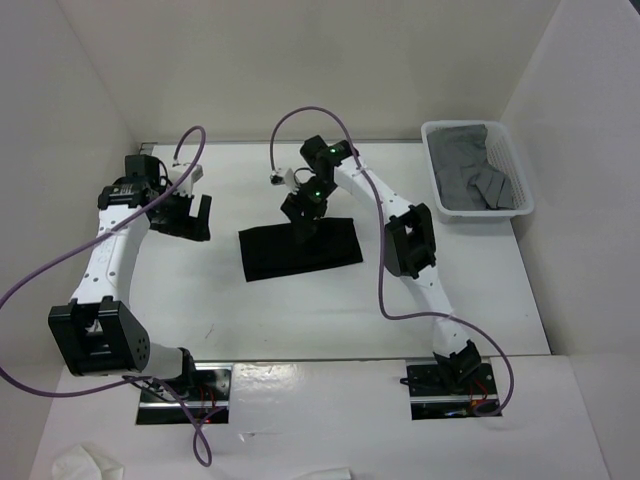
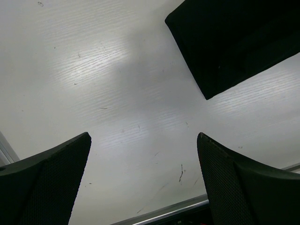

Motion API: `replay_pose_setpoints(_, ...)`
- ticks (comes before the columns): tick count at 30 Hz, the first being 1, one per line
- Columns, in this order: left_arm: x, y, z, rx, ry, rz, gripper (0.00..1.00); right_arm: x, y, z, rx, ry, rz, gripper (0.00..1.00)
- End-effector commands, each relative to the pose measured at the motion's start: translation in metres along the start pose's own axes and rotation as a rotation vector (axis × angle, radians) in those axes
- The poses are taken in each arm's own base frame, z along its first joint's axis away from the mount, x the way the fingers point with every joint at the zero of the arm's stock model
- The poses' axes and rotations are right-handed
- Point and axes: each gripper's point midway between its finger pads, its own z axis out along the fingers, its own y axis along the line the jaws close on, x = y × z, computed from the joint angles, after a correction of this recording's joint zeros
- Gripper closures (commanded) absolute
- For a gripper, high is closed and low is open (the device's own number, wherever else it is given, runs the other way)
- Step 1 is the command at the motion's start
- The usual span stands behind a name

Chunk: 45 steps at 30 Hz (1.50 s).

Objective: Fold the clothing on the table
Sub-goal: Fold the skirt

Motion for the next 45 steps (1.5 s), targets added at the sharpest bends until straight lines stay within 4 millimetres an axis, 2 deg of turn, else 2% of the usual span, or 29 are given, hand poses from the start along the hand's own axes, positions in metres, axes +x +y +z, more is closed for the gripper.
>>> replay_pose_setpoints(1,-0.003,-0.006,-0.004,0.024,-0.03,-0.022,0.0,-0.006,0.036,-0.017,-0.047,-0.005,-0.065,0.01)
replay_pose_setpoints(2,-0.002,-0.008,-0.005,0.037,-0.025,-0.024,0.0,0.002,0.048,-0.007,-0.077,0.03,-0.071,0.01)
replay_pose_setpoints(4,-0.001,-0.009,-0.002,0.05,-0.02,-0.018,0.0,0.011,0.056,-0.001,-0.106,0.052,-0.079,0.01)
replay_pose_setpoints(5,0.0,-0.012,-0.002,0.062,-0.014,-0.021,0.0,0.021,0.063,0.009,-0.132,0.086,-0.076,0.01)
replay_pose_setpoints(6,0.003,-0.012,-0.001,0.065,-0.006,-0.013,0.0,0.02,0.066,0.011,-0.135,0.085,-0.096,0.01)
replay_pose_setpoints(7,0.003,-0.012,-0.001,0.065,-0.006,-0.013,0.0,0.028,0.074,0.019,-0.156,0.112,-0.089,0.01)
replay_pose_setpoints(11,0.006,-0.014,0.001,0.076,-0.001,-0.016,0.0,0.028,0.075,0.031,-0.151,0.116,-0.105,0.01)
replay_pose_setpoints(13,0.005,-0.014,-0.001,0.074,-0.009,-0.004,0.0,0.025,0.07,0.034,-0.138,0.113,-0.113,0.01)
replay_pose_setpoints(17,0.011,-0.013,0.0,0.07,0.01,0.0,0.0,0.016,0.073,0.029,-0.154,0.103,-0.121,0.01)
replay_pose_setpoints(19,0.01,-0.014,-0.003,0.068,0.001,0.003,0.0,0.021,0.073,0.031,-0.161,0.114,-0.112,0.01)
replay_pose_setpoints(20,0.013,-0.014,-0.001,0.071,0.011,0.0,0.0,0.017,0.081,0.026,-0.16,0.107,-0.128,0.01)
replay_pose_setpoints(23,0.014,-0.015,-0.004,0.068,0.001,0.012,0.0,0.029,0.1,0.027,-0.18,0.151,-0.16,0.01)
replay_pose_setpoints(24,0.014,-0.015,-0.004,0.068,0.001,0.012,0.0,0.046,0.105,0.032,-0.195,0.199,-0.157,0.01)
replay_pose_setpoints(26,0.017,-0.017,-0.002,0.079,0.006,0.009,0.0,0.057,0.125,0.036,-0.217,0.244,-0.188,0.01)
replay_pose_setpoints(27,0.016,-0.019,-0.002,0.088,0.004,0.009,0.0,0.074,0.134,0.042,-0.248,0.288,-0.181,0.01)
replay_pose_setpoints(29,0.016,-0.021,-0.002,0.098,0.0,0.009,0.0,0.087,0.151,0.047,-0.274,0.336,-0.204,0.01)
replay_pose_setpoints(30,0.016,-0.021,-0.002,0.098,0.0,0.009,0.0,0.103,0.157,0.051,-0.297,0.375,-0.184,0.01)
replay_pose_setpoints(32,0.015,-0.022,-0.002,0.108,-0.003,0.009,0.0,0.111,0.168,0.053,-0.314,0.4,-0.189,0.01)
replay_pose_setpoints(35,0.014,-0.024,-0.005,0.117,-0.006,0.008,0.0,0.109,0.179,0.043,-0.318,0.385,-0.205,0.01)
replay_pose_setpoints(38,0.014,-0.024,-0.005,0.117,-0.006,0.008,0.0,0.102,0.18,0.028,-0.268,0.371,-0.232,0.01)
replay_pose_setpoints(45,0.016,-0.028,-0.01,0.126,-0.008,0.008,0.0,0.056,0.183,-0.016,-0.117,0.255,-0.288,0.01)
